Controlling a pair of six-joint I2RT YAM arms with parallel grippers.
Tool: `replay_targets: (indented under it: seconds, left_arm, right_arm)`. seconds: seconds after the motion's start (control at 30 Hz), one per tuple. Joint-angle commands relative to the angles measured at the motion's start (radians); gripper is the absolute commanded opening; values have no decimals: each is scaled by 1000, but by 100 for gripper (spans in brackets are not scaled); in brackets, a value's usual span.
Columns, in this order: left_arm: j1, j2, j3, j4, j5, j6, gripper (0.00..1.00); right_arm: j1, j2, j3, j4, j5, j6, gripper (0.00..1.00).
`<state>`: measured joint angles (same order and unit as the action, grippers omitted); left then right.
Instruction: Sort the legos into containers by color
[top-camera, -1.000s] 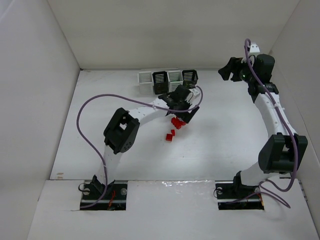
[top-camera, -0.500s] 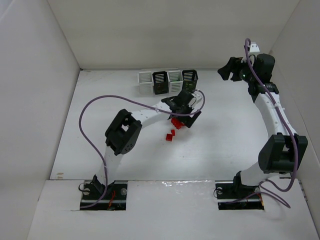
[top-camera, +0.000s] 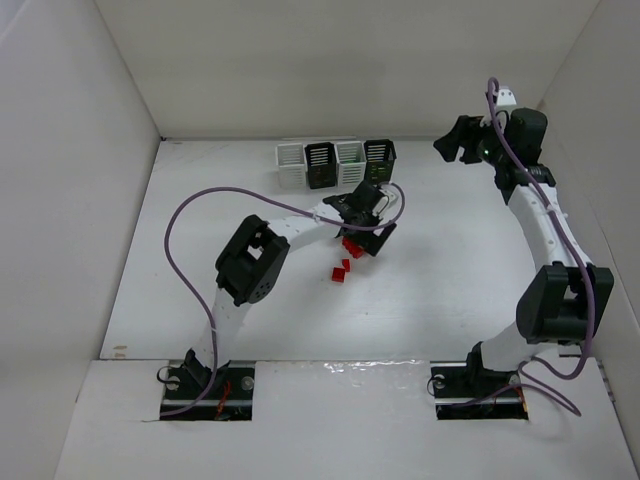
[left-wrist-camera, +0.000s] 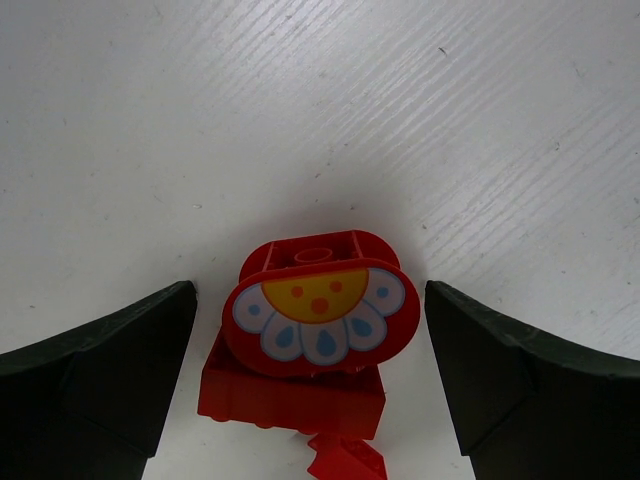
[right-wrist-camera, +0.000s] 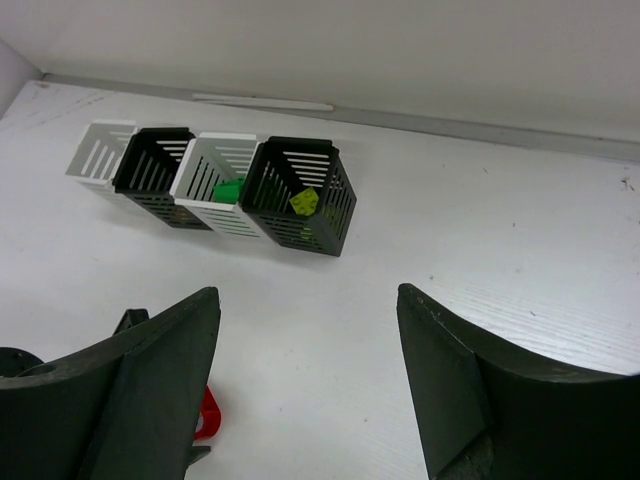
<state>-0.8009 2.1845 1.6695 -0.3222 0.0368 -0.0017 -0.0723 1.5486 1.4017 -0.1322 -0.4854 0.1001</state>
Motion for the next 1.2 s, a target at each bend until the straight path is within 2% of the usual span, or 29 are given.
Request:
replay_targets:
  seconds: [0.0,0.13,0.3,0.37,0.63,0.77,0.9,1.17]
  left_arm:
    - [2,-11,47,-11,9,-4,94]
    - [2,-31,47,12,20,14,84]
    - [2,-31,56,2,44,25,52]
    - [2,-31,56,2,44,25,47]
    - [43,-138,47,2,77,60,46]
    - [153,-261,68,2,106,59,46]
    - [273,-311,117,-8,124,43,46]
    - [396,-289,205,3,29,75,46]
  right_arm:
    - [-6,5,39,20,-30,-13,76]
    - [-6,16,39,20,-30,-13,76]
    - [-6,25,48,20,-39,-13,76]
    - [-6,25,48,20,-39,-13,76]
    - [-6,25,48,20,-59,-13,76]
    - [-6,25,48,20,-59,-13,76]
    - [15,34,59,20,-59,-13,76]
    - [68,76,105,20,-50,-13,76]
